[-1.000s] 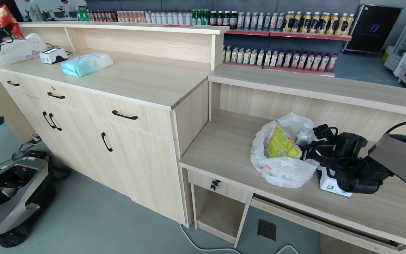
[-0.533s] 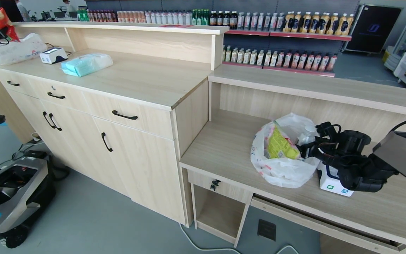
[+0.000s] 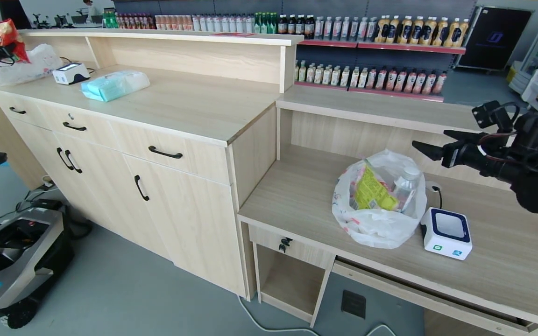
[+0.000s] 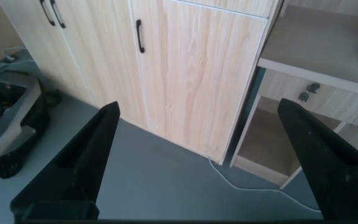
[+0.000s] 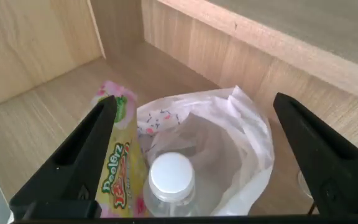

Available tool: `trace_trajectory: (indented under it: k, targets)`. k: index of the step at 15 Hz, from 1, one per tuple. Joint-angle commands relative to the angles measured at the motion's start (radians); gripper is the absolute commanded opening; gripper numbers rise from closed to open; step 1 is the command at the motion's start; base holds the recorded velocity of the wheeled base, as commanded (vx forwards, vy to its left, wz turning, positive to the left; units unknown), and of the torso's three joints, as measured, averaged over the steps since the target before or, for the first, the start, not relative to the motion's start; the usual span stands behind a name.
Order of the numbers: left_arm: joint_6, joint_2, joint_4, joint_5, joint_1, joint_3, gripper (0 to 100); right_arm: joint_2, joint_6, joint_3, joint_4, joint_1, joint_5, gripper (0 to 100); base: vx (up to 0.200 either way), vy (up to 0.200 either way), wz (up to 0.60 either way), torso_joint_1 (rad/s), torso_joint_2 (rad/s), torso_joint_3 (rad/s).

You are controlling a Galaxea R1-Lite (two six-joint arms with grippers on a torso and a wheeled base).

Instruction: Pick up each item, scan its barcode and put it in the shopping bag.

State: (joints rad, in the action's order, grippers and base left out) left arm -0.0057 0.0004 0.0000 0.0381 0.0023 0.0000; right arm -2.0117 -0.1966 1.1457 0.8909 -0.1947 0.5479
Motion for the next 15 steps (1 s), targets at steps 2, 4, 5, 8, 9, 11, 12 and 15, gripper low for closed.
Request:
trace_trajectory:
  k: [2, 4, 5, 8, 9, 11, 12, 15]
  targets:
    - [0.0, 0.0, 0.0, 0.0, 0.001, 0.0, 100, 0.419, -0.15, -0.241, -0.073, -0.104, 0.075, 100, 0.0, 0.0, -0.6, 0.005, 0.0, 0.002]
    - [0.0, 0.0, 0.0, 0.0, 0.001, 0.0, 100, 0.501, -0.139, -0.241, -0.13, -0.114, 0.07, 100, 0.0, 0.0, -0.6, 0.0, 0.0, 0.002]
    - [0.0, 0.0, 0.0, 0.0, 0.001, 0.0, 100, 0.553, -0.107, -0.222, -0.211, -0.114, 0.029, 100, 0.0, 0.0, -0.6, 0.012, 0.0, 0.002]
    - [0.0, 0.0, 0.0, 0.0, 0.001, 0.0, 100, 0.623, -0.055, -0.109, -0.555, -0.117, -0.089, 100, 0.0, 0.0, -0.6, 0.001, 0.0, 0.009]
    - [0.0, 0.0, 0.0, 0.0, 0.001, 0.0, 100, 0.619, -0.052, -0.05, -0.65, -0.12, -0.146, 100, 0.0, 0.0, -0.6, -0.002, 0.0, -0.002]
    - [0.0, 0.0, 0.0, 0.0, 0.001, 0.0, 100, 0.59, -0.03, 0.008, -0.73, -0.135, -0.174, 100, 0.0, 0.0, -0.6, 0.002, 0.0, 0.002]
    - [0.0, 0.0, 0.0, 0.0, 0.001, 0.0, 100, 0.577, -0.03, 0.003, -0.731, -0.141, -0.184, 100, 0.0, 0.0, -0.6, 0.002, 0.0, 0.002]
    - [0.0, 0.0, 0.0, 0.0, 0.001, 0.0, 100, 0.499, -0.035, -0.024, -0.714, -0.149, -0.267, 100, 0.0, 0.0, -0.4, 0.003, 0.0, 0.002]
